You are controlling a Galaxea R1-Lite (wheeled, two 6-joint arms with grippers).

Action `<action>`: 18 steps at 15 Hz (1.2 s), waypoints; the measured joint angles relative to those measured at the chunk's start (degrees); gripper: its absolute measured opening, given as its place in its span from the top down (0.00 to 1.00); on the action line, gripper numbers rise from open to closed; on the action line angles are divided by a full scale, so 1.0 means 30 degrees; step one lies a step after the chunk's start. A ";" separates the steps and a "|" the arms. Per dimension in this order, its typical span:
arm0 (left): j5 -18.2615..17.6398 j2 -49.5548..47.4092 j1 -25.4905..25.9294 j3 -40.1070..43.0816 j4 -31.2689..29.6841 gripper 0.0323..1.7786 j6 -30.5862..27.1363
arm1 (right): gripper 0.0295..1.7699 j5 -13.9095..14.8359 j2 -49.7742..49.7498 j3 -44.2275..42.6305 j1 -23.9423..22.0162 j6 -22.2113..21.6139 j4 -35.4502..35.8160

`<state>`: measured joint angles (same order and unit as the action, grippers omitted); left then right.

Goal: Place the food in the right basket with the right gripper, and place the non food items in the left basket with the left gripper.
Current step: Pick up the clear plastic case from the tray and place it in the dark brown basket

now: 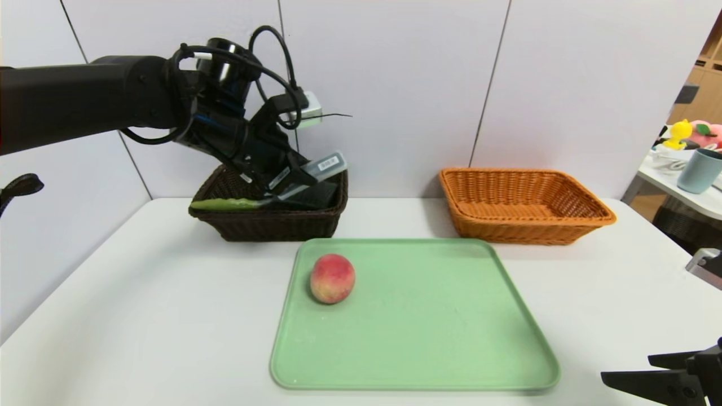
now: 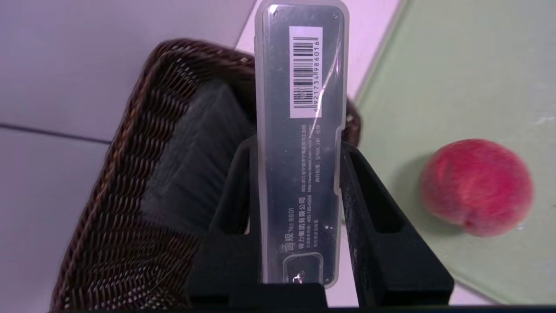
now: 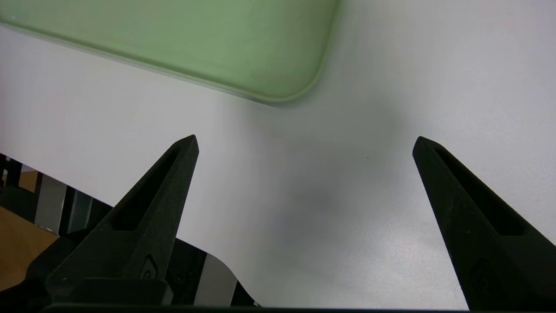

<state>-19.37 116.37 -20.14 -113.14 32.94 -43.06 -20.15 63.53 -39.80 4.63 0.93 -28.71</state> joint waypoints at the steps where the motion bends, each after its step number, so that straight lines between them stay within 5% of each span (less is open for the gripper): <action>1: -0.0016 0.0167 0.0293 0.0008 -0.0289 0.71 -0.0016 | 0.03 0.0000 -0.0008 0.0028 0.0008 0.0000 0.0016; 4: -0.0037 0.0801 0.0650 0.0008 -0.1020 0.69 0.0033 | 0.03 -0.0008 -0.0016 0.0028 0.0016 0.0004 0.0016; 8: -0.0016 0.1617 0.0679 0.0016 -0.1272 0.43 0.0122 | 0.03 -0.0008 -0.0024 0.0000 0.0000 0.0004 0.0024; 13: 0.0000 0.1471 0.0768 0.0008 -0.1447 0.24 0.0313 | 0.03 0.0000 -0.0033 0.0028 0.0000 0.0004 0.0016; 18: -0.0065 -0.0926 0.0723 0.0272 0.0971 0.15 0.3552 | 0.03 -0.0118 -0.0016 -0.0833 0.0008 -0.0008 0.0016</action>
<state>-19.57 113.59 -17.97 -112.32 35.85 -32.40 -20.50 63.48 -42.30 4.66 0.90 -28.66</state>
